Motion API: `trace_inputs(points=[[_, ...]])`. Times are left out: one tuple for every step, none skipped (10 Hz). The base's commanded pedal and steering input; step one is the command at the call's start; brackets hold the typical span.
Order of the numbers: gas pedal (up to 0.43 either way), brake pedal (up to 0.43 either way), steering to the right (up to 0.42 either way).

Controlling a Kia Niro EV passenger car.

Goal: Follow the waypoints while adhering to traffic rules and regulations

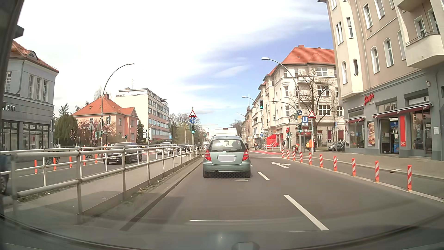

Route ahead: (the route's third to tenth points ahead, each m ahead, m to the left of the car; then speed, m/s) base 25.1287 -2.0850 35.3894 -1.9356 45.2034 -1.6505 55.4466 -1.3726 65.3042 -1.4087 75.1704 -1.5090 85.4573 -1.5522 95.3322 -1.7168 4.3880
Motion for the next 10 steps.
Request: trace_inputs(points=[[0.138,0.0,0.0],[0.138,0.0,0.0],[0.118,0.0,0.0],[0.047,0.0,0.0],[0.02,0.0,0.0],[0.0,0.0,0.0],[0.0,0.0,0.0],[0.0,0.0,0.0],[0.0,0.0,0.0],[0.0,0.0,0.0]])
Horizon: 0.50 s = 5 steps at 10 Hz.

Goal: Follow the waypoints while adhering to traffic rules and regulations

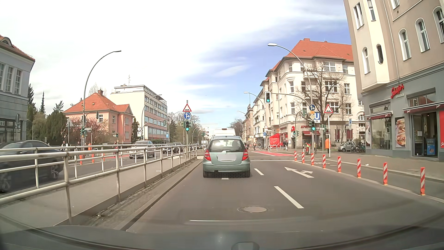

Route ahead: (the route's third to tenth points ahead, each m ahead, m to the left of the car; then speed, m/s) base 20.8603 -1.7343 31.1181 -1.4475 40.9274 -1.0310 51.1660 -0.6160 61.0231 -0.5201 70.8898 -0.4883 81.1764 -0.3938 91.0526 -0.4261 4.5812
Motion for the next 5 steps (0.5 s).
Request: trace_inputs(points=[[0.0,0.0,0.0],[0.0,0.0,0.0],[0.0,0.0,0.0],[0.0,0.0,0.0],[0.0,0.0,0.0]])
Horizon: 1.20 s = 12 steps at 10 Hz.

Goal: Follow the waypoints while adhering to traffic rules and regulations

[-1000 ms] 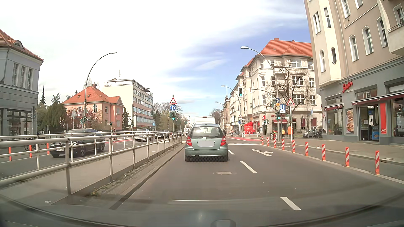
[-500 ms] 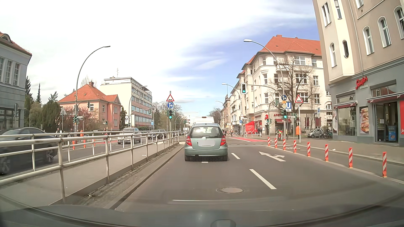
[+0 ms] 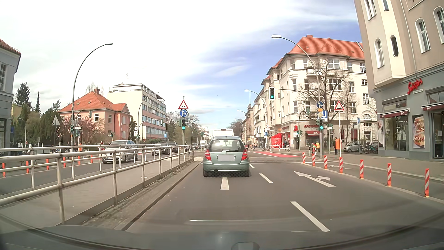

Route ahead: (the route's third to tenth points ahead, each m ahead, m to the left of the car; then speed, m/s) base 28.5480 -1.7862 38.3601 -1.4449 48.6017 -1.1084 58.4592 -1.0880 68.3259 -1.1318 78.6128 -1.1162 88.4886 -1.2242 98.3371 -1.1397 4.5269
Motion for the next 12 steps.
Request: trace_inputs(points=[[0.0,0.0,0.0],[0.0,0.0,0.0],[0.0,0.0,0.0],[0.0,0.0,0.0],[0.0,0.0,0.0],[0.0,0.0,0.0],[0.0,0.0,0.0],[0.0,0.0,0.0],[0.0,0.0,0.0],[0.0,0.0,0.0],[0.0,0.0,0.0],[0.0,0.0,0.0]])
